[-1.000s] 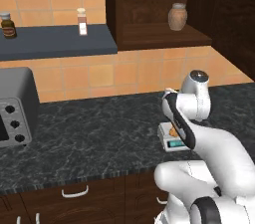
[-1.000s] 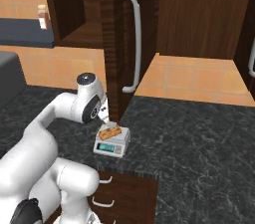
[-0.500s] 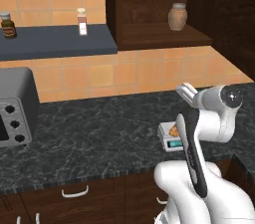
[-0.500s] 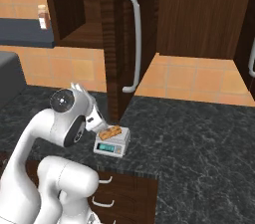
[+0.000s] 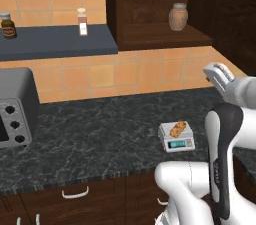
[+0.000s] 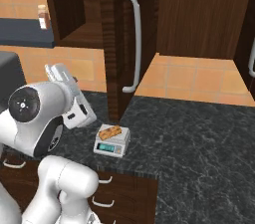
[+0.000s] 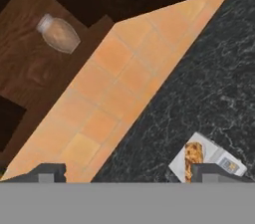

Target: Pick the bar and place it on the digital scale for weighing, and close the cabinet.

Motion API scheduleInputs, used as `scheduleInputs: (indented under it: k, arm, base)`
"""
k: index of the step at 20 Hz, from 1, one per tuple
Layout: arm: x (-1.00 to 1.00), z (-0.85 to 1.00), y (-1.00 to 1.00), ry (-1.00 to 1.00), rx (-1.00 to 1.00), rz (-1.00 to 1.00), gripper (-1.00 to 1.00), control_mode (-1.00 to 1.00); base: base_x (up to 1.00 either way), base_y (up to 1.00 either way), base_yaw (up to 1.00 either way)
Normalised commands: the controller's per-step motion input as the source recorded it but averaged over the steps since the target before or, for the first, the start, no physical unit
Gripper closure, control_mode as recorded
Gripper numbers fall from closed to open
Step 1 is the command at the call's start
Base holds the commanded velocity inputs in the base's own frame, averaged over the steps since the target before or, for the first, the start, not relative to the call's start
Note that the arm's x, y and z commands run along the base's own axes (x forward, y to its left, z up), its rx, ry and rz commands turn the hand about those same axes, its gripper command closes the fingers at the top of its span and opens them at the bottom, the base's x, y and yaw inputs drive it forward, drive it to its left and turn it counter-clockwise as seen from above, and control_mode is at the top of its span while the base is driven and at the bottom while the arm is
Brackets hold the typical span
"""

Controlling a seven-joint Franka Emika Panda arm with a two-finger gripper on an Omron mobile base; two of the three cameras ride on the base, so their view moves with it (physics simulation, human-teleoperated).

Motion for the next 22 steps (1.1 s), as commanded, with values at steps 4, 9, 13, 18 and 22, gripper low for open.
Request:
scheduleInputs:
  k: [4, 9, 13, 18, 22]
  arm:
    - [-0.91, -0.01, 0.08, -0.44, 0.15, -0.35, -1.0, -1.0]
    - [-0.92, -0.19, 0.21, -0.66, 0.22, -0.17, -1.0, -1.0]
    - [-1.0, -0.16, 0.01, -0.56, 0.06, -0.01, -1.0, -1.0]
    - [-0.89, -0.28, -0.1, -0.47, 0.05, 0.0, -1.0, -1.0]
    - [-0.83, -0.19, -0.16, -0.49, 0.1, 0.0, -1.0, -1.0]
  base:
    - [0.0, 0.0, 0.0]
    - [0.0, 0.0, 0.0]
    - [0.0, 0.0, 0.0]
    - [0.0, 0.0, 0.0]
    - [0.0, 0.0, 0.0]
